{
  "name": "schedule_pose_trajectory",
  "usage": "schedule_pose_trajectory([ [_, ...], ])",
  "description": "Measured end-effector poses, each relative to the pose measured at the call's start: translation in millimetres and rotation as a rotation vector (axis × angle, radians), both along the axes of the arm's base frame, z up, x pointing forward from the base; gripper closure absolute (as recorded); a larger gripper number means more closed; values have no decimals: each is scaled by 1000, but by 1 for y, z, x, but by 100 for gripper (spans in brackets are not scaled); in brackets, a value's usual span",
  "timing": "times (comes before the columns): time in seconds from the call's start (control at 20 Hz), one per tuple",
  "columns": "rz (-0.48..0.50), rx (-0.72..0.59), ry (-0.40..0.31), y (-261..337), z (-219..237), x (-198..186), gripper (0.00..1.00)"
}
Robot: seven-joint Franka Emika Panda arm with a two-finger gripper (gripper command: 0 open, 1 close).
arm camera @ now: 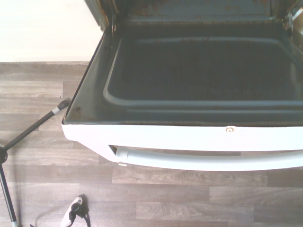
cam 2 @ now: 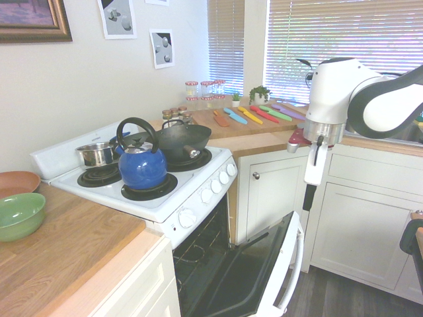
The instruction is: Close the oven
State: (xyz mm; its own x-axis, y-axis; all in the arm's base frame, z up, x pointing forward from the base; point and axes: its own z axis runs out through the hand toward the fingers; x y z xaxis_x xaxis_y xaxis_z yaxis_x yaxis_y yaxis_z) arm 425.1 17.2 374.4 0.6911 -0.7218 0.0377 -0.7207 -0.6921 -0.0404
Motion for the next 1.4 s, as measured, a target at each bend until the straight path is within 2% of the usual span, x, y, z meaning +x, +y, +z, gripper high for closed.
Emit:
schedule_pose_trajectory([
  [0.1,-4,4,4,0,-1,0,0],
  [0.25,-27,-18,63,-5,-24,1,0],
  [0.5,-42,-4,165,-8,-114,11,0],
  [0.65,-77,-8,224,-33,-169,18,0],
  [0.95,-58,8,193,-64,-246,38,0],
  [1.2,-43,-10,239,-92,-285,39,0],
  [1.4,-29,1,265,-92,-305,35,0],
])
